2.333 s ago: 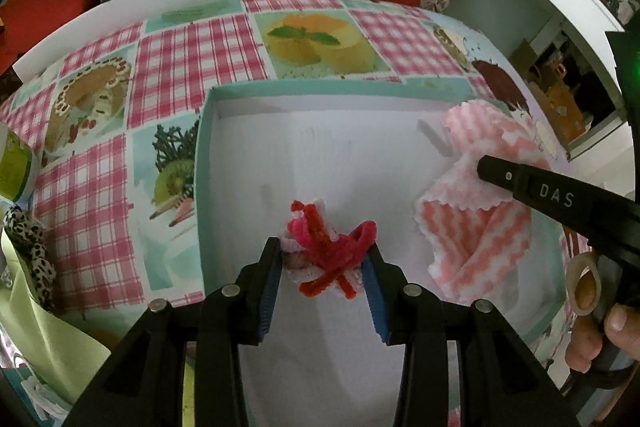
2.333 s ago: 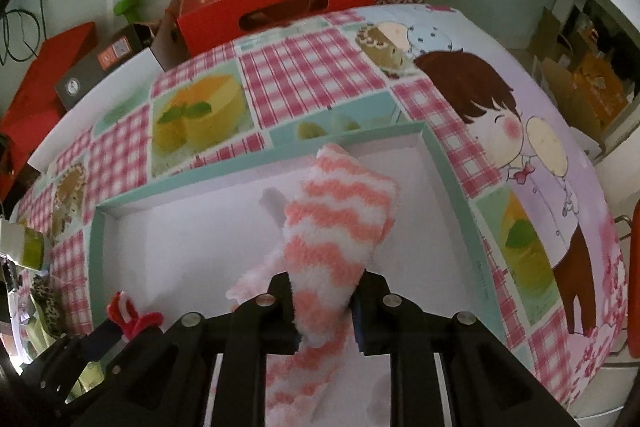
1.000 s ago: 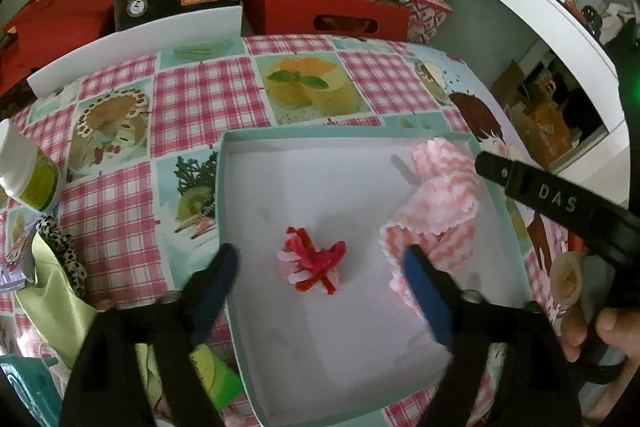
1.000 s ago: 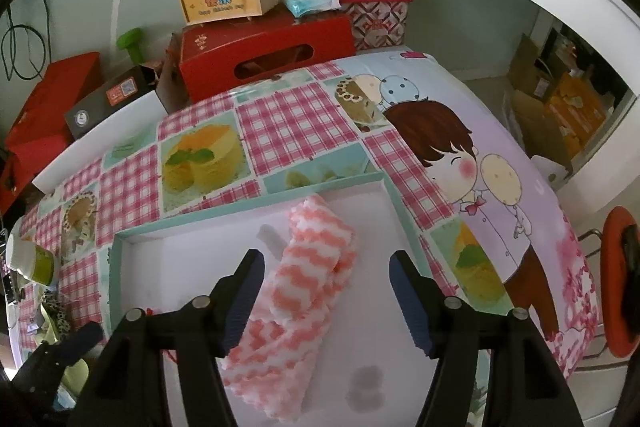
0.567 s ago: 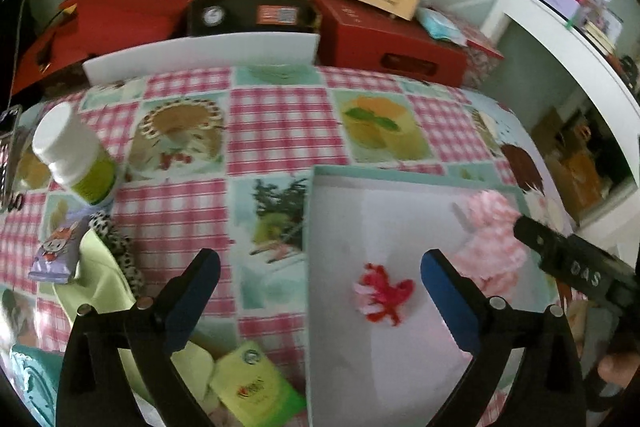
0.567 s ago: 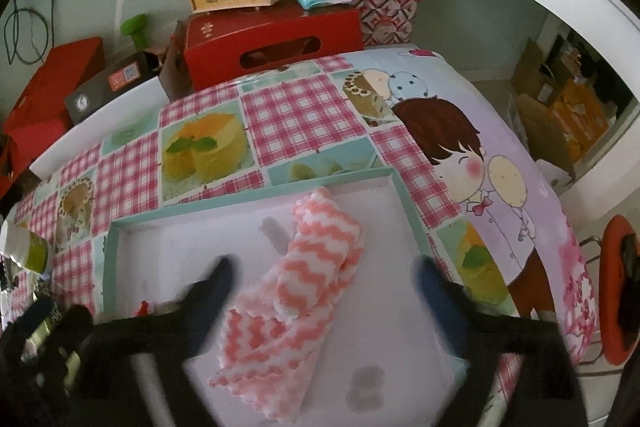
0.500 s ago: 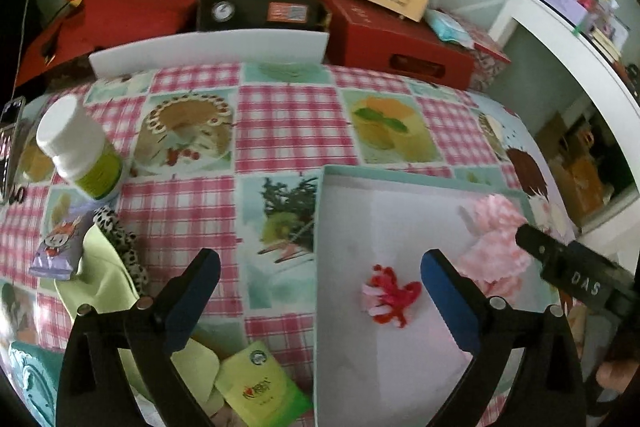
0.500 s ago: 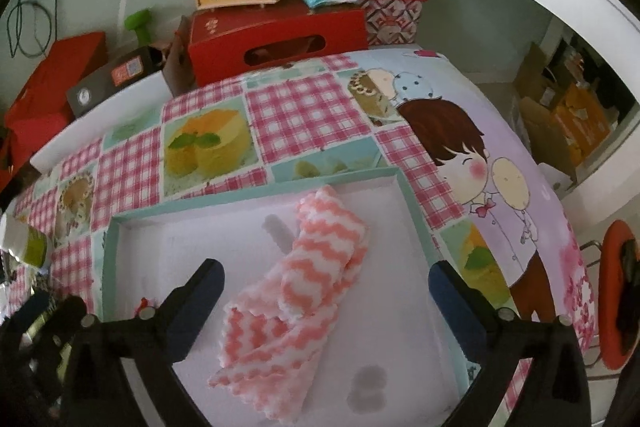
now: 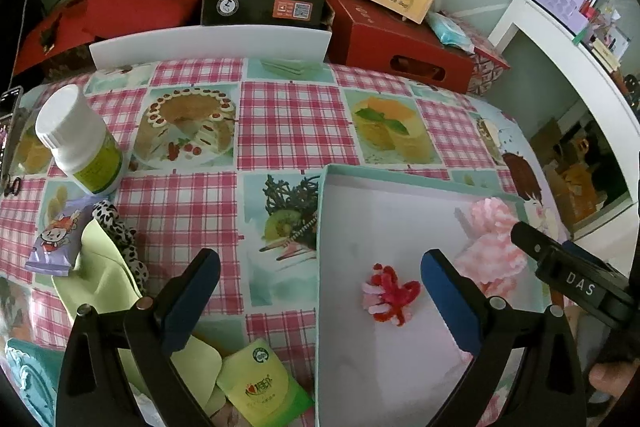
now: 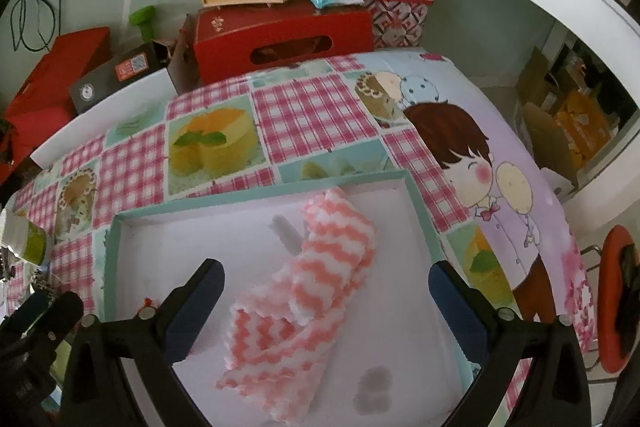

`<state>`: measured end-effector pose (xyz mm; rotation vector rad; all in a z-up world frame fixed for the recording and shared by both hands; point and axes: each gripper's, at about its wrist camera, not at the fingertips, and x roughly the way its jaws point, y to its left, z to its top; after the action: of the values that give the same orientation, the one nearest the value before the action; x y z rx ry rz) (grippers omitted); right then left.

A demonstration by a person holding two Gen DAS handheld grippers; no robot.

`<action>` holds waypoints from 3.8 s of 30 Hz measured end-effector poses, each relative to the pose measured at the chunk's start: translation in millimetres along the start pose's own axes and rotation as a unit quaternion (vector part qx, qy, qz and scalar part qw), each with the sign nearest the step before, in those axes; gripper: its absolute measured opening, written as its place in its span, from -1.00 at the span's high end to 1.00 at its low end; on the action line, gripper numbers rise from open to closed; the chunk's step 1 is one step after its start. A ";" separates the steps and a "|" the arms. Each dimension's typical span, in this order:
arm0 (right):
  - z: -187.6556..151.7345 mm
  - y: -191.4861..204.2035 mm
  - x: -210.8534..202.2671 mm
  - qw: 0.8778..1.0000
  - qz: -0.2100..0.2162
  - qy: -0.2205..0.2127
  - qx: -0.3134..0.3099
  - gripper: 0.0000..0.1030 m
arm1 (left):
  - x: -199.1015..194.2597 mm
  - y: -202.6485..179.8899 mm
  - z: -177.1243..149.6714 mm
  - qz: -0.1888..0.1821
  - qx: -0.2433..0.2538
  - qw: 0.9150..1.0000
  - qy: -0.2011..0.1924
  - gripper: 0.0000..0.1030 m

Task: Organize soft objects
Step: 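Withdraw both grippers from the tray back toward the pile of items, then grasp the purple snack packet with the left gripper while the right grasps the pale green cloth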

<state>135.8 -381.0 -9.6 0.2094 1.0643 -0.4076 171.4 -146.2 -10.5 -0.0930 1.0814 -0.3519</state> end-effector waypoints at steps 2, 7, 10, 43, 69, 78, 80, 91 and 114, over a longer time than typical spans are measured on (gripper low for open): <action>1.7 3.6 -5.3 1.000 -0.001 -0.012 -0.002 -1.00 | -2.9 2.6 0.4 0.001 0.005 1.000 0.003 -0.95; 3.6 18.3 -14.1 0.999 -0.010 -0.028 -0.020 -1.00 | -16.3 14.5 2.7 0.019 0.015 1.000 0.007 -0.95; 2.7 32.2 -14.6 0.999 0.000 -0.026 -0.038 -1.00 | -26.3 26.7 6.0 0.048 0.009 0.999 0.006 -0.95; -60.4 249.6 -16.3 0.939 0.227 0.045 -0.256 -1.00 | -58.4 222.2 -7.2 0.121 -0.215 0.969 0.030 -0.95; -81.0 298.8 12.9 0.907 0.306 0.119 -0.263 -0.96 | -52.3 232.8 -8.9 0.127 -0.229 0.964 0.043 -0.95; -74.6 286.1 20.3 0.918 0.296 0.115 -0.240 -0.56 | -47.4 231.1 -7.9 0.123 -0.228 0.965 0.049 -0.95; -71.9 281.1 17.3 0.920 0.294 0.106 -0.236 -0.48 | -45.9 230.9 -7.1 0.121 -0.228 0.965 0.050 -0.95; -70.6 267.7 20.1 0.909 0.340 0.118 -0.211 0.07 | -32.3 219.0 1.9 0.100 -0.215 0.970 0.052 -0.94; -68.4 256.9 22.3 0.906 0.357 0.124 -0.188 0.32 | 5.4 198.4 15.0 0.119 -0.160 0.977 0.078 -0.12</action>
<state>198.6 -128.5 -69.0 0.2939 1.2093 0.4990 233.6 37.2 -56.6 -0.2236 1.2846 0.0347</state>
